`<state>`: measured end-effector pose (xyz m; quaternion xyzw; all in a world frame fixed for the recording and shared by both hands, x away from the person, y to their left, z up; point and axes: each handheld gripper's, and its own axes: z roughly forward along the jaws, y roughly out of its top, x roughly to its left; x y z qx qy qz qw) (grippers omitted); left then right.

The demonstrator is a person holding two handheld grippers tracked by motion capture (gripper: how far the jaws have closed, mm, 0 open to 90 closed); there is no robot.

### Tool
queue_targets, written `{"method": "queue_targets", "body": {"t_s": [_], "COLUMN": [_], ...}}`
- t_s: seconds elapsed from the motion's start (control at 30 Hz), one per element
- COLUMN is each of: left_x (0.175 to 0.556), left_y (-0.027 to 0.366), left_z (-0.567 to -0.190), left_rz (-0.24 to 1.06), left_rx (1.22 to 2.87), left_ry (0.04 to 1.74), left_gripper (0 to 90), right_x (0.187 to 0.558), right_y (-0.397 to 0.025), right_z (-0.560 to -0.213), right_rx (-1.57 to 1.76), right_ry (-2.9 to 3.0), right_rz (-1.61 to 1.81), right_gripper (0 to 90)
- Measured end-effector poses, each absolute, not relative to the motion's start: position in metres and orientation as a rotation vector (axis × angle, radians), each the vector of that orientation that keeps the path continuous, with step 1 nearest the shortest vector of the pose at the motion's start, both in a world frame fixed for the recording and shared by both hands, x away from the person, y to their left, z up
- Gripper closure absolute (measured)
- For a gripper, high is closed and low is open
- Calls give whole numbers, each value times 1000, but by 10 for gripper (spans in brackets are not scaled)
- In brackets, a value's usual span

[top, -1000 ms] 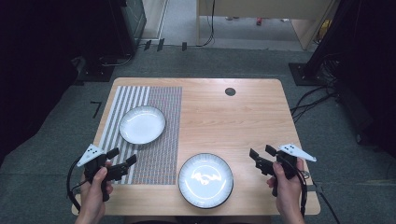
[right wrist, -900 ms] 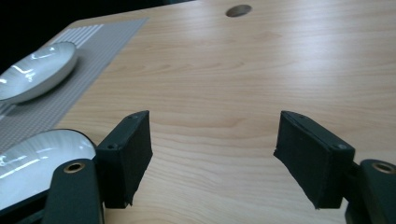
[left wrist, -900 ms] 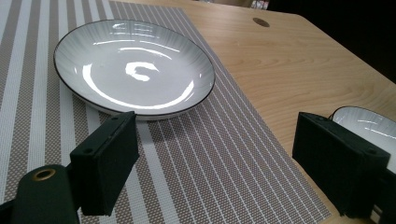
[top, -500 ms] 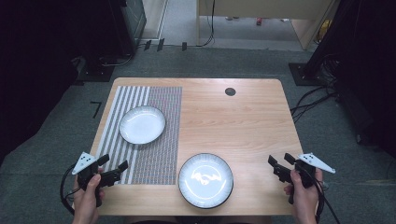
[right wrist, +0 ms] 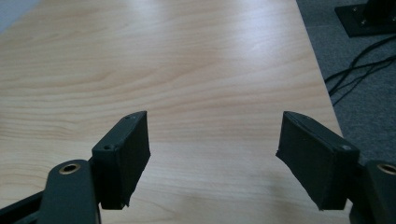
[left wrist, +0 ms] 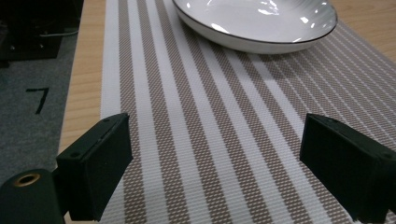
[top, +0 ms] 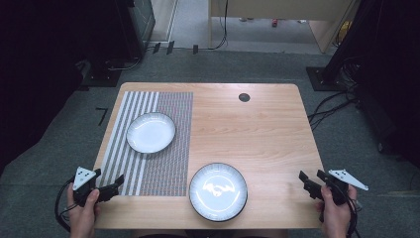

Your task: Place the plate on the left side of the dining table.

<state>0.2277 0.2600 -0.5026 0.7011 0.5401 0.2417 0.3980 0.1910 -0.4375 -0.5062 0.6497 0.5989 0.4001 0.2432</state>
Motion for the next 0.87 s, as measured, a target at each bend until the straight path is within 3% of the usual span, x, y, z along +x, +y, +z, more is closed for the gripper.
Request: {"method": "queue_targets", "body": {"t_s": [0.13,0.33,0.6,0.87], "left_x": [228,230,234,235], "left_y": [266,271,259,259], "left_z": [-507,-513,-518,-518], "left_rz": [623,587,619,620], "left_rx": [1811,1820,1952,1949], "left_ry": [1383,1421,1453,1462], "left_gripper": [22,19,20,19], "right_x": [190,193,198,198], "right_y": [-443,-441,-426,-424], "right_z": [-511,-523,-525,-525], "right_rx": [1795,1802,1744,1745], "right_ry": [1645,1688,1728,1731], "right_rz": [1061,963,793,796], "right_gripper": [233,218,200,192]}}
